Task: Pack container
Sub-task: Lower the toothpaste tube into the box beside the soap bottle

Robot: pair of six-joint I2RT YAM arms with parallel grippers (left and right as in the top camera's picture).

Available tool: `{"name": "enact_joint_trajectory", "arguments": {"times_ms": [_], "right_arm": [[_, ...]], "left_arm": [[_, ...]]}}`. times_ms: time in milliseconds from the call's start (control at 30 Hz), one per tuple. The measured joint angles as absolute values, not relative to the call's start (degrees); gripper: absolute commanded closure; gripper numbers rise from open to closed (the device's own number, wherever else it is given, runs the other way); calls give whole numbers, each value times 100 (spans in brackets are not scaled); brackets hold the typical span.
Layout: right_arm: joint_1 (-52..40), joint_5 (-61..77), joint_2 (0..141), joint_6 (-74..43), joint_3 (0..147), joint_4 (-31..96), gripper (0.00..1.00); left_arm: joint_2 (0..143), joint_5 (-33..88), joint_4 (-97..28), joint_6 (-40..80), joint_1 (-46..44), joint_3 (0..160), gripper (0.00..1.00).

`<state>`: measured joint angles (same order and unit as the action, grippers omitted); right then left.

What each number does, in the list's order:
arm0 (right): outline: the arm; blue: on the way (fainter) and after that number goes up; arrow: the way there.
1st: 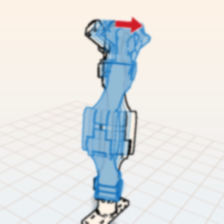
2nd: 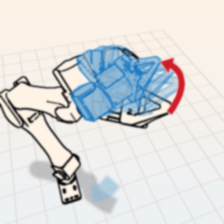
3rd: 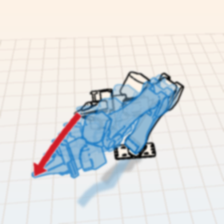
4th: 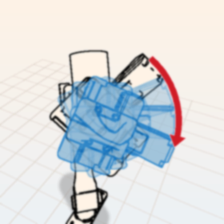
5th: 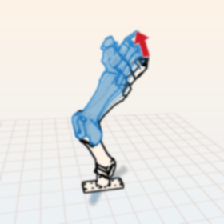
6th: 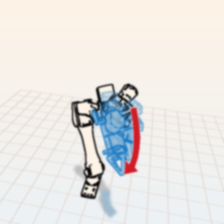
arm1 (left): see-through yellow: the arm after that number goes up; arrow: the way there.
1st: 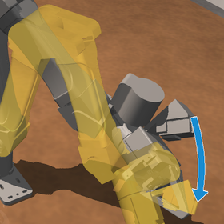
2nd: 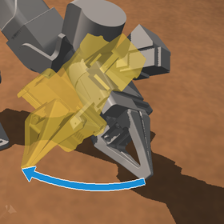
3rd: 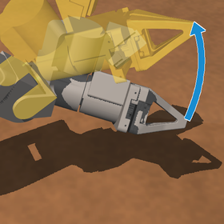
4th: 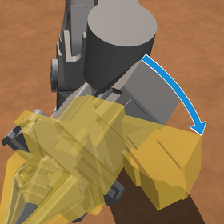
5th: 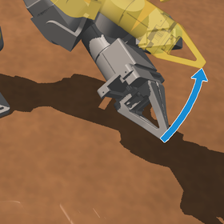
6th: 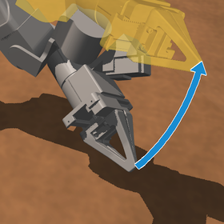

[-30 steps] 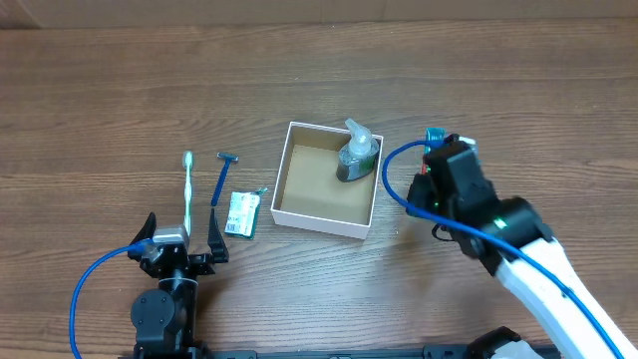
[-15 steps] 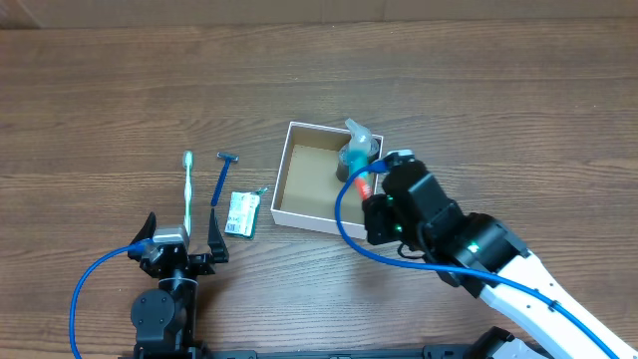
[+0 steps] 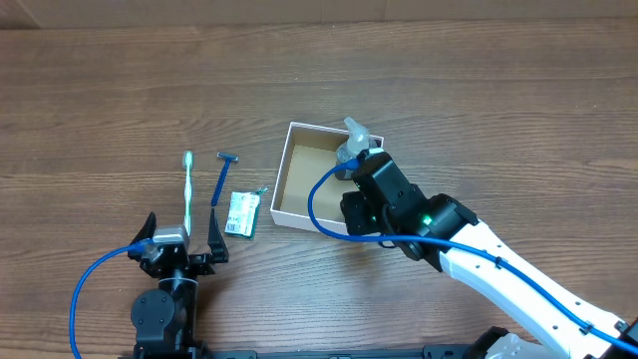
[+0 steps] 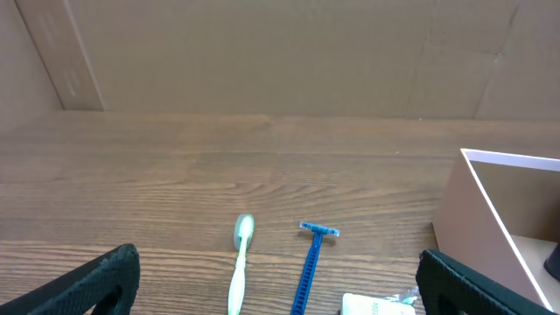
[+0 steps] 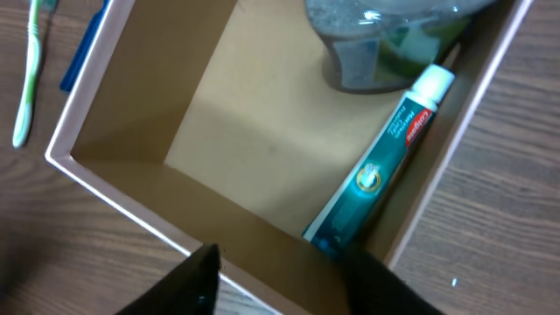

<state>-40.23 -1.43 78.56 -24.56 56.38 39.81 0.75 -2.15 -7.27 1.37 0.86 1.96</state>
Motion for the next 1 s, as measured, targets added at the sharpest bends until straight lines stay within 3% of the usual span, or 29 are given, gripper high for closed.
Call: {"name": "enact_joint_trajectory", "arguments": {"times_ms": [133, 200, 500, 733, 1000], "right_arm": [[-4023, -174, 7706, -2425, 5745, 4368, 21], [-4021, -355, 7435, -2506, 5896, 4768, 0], [-3542, -1852, 5505, -3166, 6473, 6388, 0], [-2121, -2388, 3944, -3280, 6506, 6573, 0], [-1076, -2729, 3745, -3282, 6547, 6772, 0]], "left_arm": [[75, -215, -725, 137, 86, 196, 0], [75, -215, -725, 137, 86, 196, 0], [75, -215, -727, 137, 86, 196, 0], [75, -213, -727, 137, 86, 196, 0], [75, -215, -727, 137, 86, 196, 0]]}}
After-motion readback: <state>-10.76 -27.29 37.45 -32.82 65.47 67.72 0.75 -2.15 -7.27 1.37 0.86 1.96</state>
